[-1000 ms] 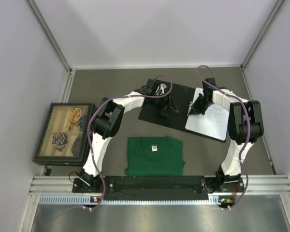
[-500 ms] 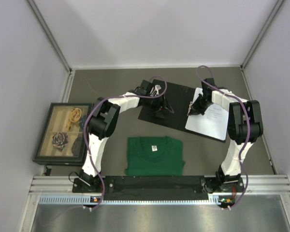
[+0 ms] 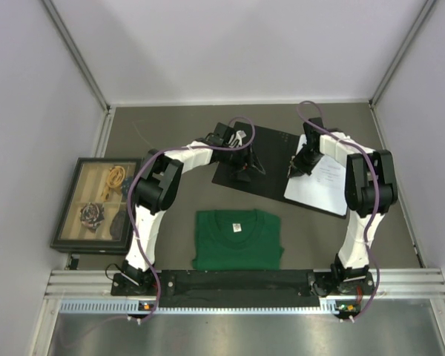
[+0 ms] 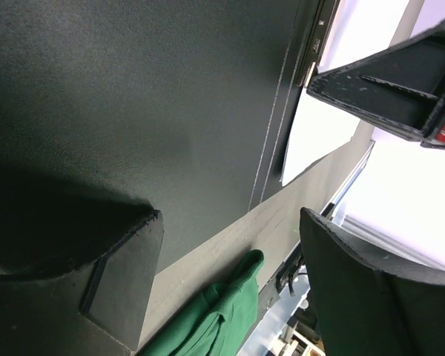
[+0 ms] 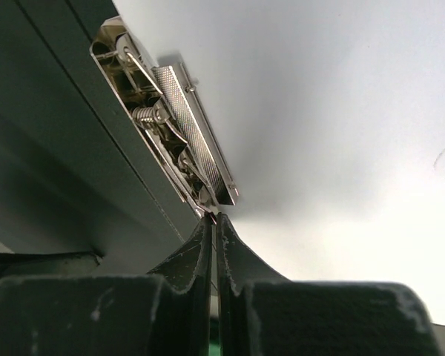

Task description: Put the files into the folder

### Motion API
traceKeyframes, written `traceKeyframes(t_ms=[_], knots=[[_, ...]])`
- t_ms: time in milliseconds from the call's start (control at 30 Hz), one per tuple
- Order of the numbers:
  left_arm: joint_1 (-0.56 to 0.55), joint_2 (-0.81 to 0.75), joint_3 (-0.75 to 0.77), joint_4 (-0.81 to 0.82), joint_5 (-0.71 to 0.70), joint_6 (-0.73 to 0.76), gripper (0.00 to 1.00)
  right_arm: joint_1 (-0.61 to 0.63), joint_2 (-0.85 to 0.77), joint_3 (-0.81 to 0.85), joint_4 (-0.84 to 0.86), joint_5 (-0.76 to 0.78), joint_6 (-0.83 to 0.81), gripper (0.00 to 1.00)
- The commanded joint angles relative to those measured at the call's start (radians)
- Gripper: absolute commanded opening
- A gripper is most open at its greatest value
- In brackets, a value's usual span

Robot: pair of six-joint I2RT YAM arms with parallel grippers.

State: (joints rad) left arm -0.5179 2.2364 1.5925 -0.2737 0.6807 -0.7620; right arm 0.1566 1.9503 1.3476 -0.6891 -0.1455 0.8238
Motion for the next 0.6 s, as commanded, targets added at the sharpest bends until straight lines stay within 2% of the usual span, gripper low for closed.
traceKeyframes(t_ms=[0, 133, 267, 567], knots=[[0.012, 0.039, -0.022, -0.159, -0.121, 0.089, 0.81, 0.029, 0.102, 0.028, -0.159, 0.164, 0.015, 0.0], [0.004, 0.04, -0.011, -0.171, -0.119, 0.102, 0.81, 0.031, 0.095, 0.009, -0.139, 0.15, 0.046, 0.0], [0.001, 0.031, 0.003, -0.183, -0.124, 0.116, 0.81, 0.031, 0.114, -0.019, -0.089, 0.048, 0.075, 0.0], [-0.037, 0.029, 0.029, -0.161, -0.112, 0.156, 0.81, 0.031, 0.113, -0.065, -0.052, 0.041, 0.092, 0.0]])
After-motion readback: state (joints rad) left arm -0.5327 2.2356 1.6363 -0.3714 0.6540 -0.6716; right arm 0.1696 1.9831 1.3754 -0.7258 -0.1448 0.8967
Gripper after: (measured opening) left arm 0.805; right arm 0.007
